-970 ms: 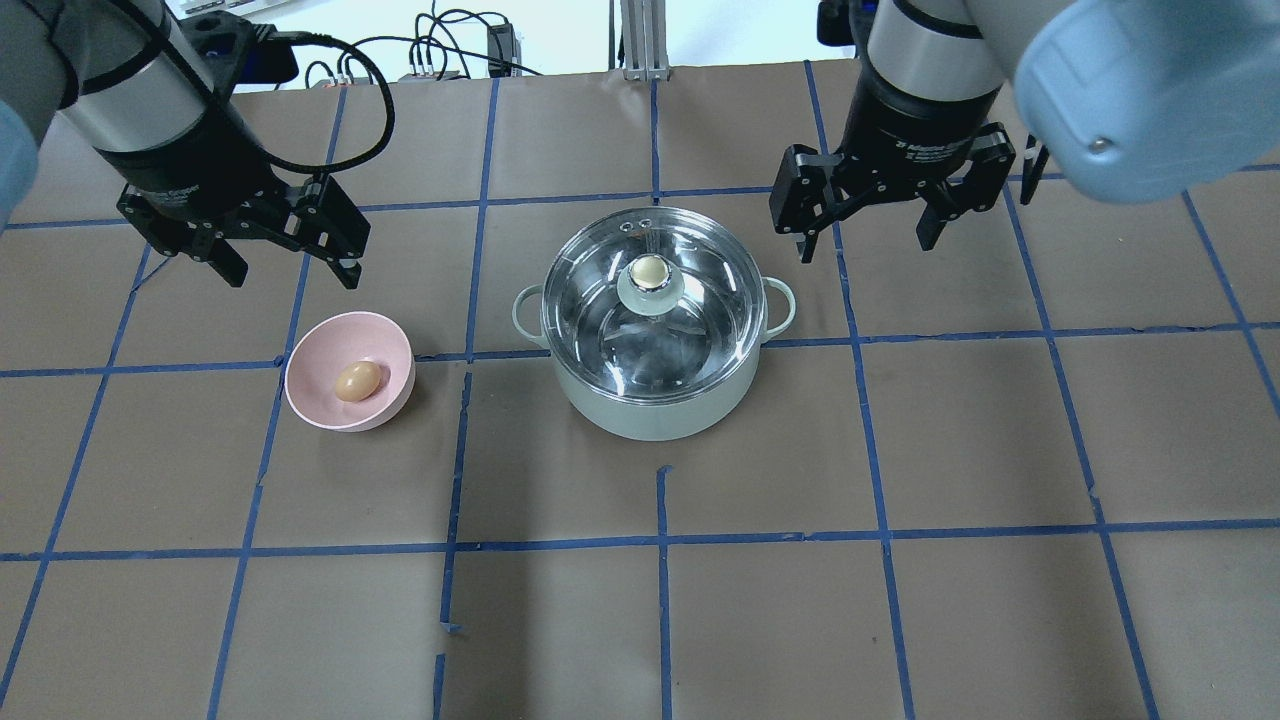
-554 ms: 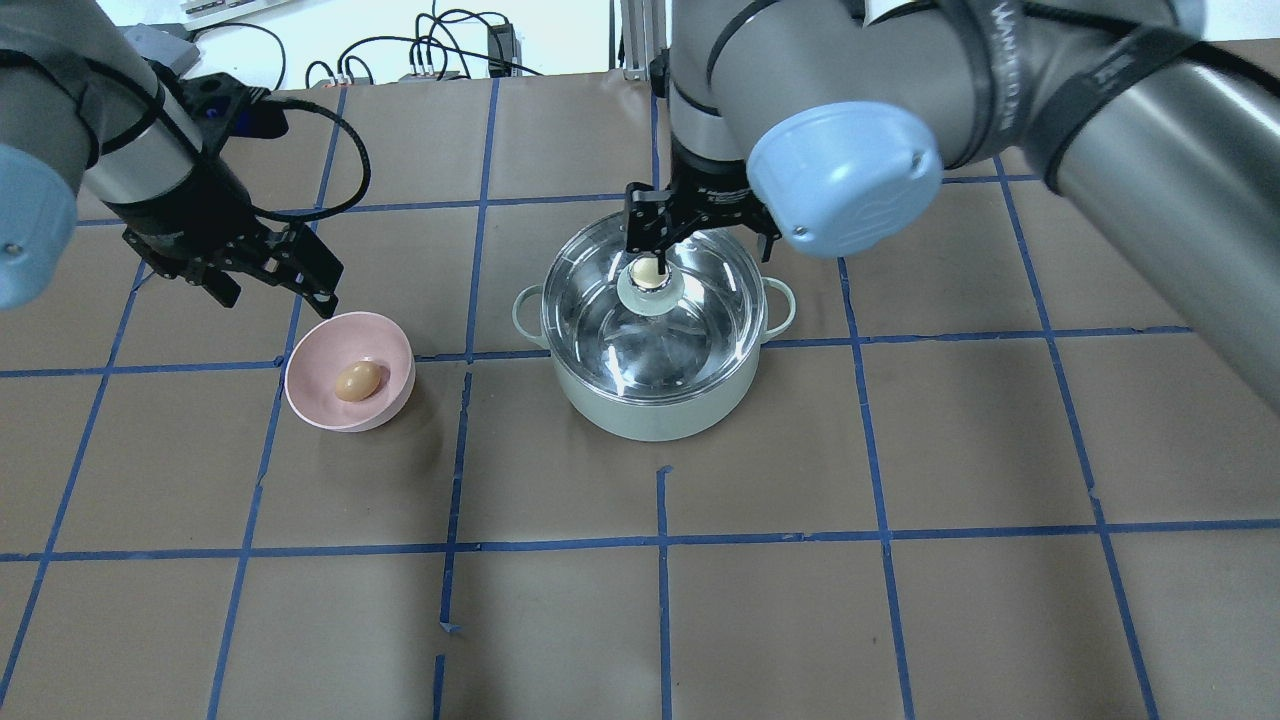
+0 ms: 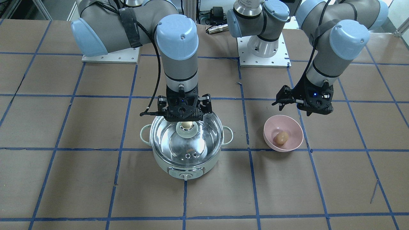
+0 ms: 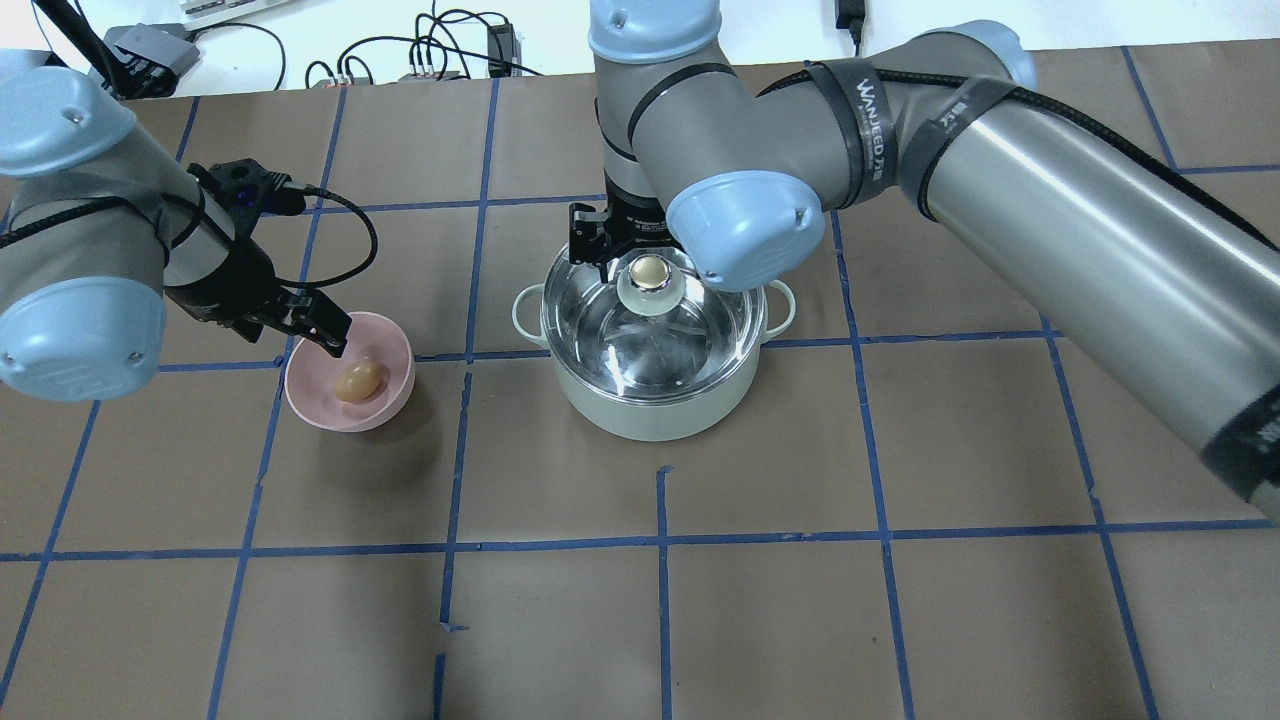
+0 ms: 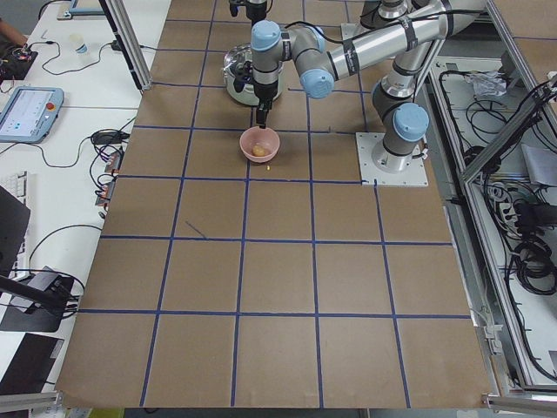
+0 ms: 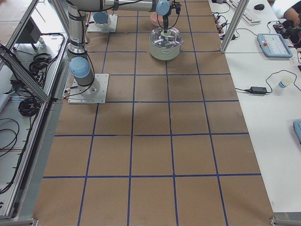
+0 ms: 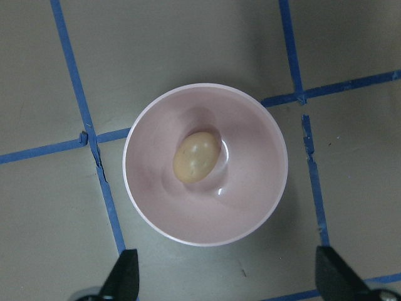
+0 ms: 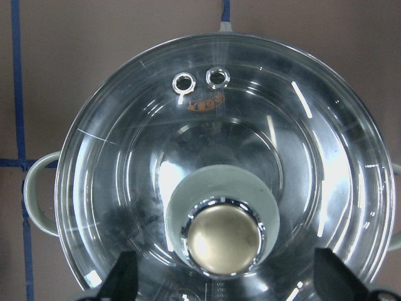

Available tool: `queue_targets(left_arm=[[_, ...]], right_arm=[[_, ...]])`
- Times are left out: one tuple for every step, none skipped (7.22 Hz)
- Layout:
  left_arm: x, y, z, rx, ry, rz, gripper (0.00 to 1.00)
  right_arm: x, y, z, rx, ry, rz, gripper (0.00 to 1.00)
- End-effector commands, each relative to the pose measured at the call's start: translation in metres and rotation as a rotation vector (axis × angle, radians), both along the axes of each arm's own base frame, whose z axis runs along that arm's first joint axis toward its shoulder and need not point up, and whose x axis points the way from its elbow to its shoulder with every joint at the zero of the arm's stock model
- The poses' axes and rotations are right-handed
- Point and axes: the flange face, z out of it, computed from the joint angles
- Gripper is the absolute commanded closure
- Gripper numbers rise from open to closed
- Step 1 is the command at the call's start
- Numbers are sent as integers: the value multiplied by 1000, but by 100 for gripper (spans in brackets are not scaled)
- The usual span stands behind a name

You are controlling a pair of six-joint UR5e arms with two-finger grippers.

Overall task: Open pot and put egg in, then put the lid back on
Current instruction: 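Lower the right gripper to the lid knob while the left gripper descends toward the egg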

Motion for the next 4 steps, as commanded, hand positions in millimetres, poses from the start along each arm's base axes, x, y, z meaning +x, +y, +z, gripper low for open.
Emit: queue_targets(left_arm=[[0, 2, -24, -17, -7, -35, 1], [0, 4, -35, -19, -7, -72, 1], [-1, 6, -40, -27, -12, -98, 1], [-1, 6, -49, -26, -10, -104, 2]], right_arm=[[3, -5, -11, -13, 5, 4, 6], [3, -4, -16, -8, 7, 4, 8], [2, -3, -20, 0, 12, 6, 8], [2, -3, -23, 2, 13, 6, 8]])
